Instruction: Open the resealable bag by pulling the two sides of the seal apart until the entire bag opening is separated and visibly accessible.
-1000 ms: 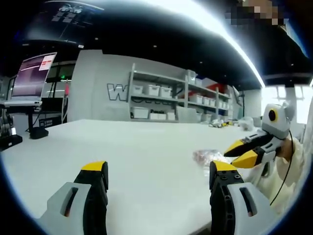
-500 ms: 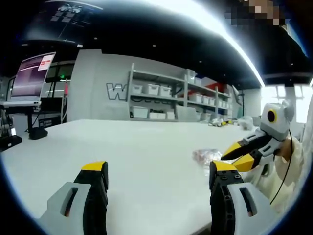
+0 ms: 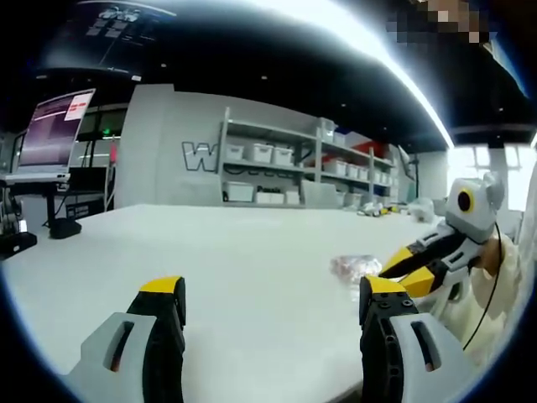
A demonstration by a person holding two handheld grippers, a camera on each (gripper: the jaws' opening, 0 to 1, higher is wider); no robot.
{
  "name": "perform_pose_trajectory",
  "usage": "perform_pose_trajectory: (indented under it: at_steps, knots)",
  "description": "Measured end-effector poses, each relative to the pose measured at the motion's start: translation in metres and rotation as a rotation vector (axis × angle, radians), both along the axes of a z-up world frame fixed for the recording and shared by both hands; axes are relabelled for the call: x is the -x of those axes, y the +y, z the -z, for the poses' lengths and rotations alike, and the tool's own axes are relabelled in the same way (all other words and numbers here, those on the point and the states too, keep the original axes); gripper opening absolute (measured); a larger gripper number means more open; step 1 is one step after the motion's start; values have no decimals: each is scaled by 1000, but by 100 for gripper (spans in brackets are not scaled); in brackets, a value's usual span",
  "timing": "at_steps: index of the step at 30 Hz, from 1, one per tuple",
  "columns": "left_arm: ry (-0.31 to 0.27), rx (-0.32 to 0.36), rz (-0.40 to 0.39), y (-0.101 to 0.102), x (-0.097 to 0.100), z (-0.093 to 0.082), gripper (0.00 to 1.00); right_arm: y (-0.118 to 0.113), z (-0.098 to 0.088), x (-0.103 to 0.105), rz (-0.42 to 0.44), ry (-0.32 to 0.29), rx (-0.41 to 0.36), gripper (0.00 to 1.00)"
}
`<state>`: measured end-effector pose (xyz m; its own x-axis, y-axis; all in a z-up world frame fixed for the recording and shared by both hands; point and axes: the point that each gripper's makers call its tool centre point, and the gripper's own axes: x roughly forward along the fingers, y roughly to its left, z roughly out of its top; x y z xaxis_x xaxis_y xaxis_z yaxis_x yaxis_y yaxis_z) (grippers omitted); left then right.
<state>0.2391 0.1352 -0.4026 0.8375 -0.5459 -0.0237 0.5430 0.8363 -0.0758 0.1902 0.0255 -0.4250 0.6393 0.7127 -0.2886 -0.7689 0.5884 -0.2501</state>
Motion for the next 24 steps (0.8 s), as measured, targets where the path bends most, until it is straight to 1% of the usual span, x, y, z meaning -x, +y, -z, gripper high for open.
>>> perform_pose_trajectory:
  at_steps: [7,14,24]
  knots:
    - [3,-2,0,0,1,1,84,-1,2,0,4,4,-2,10]
    - [2,-3,0,0,2,1,84,-1,2,1,5,12,-12,6]
    - [2,-2,0,-1,3,1,84,-2,2,2,10,20,-26,3]
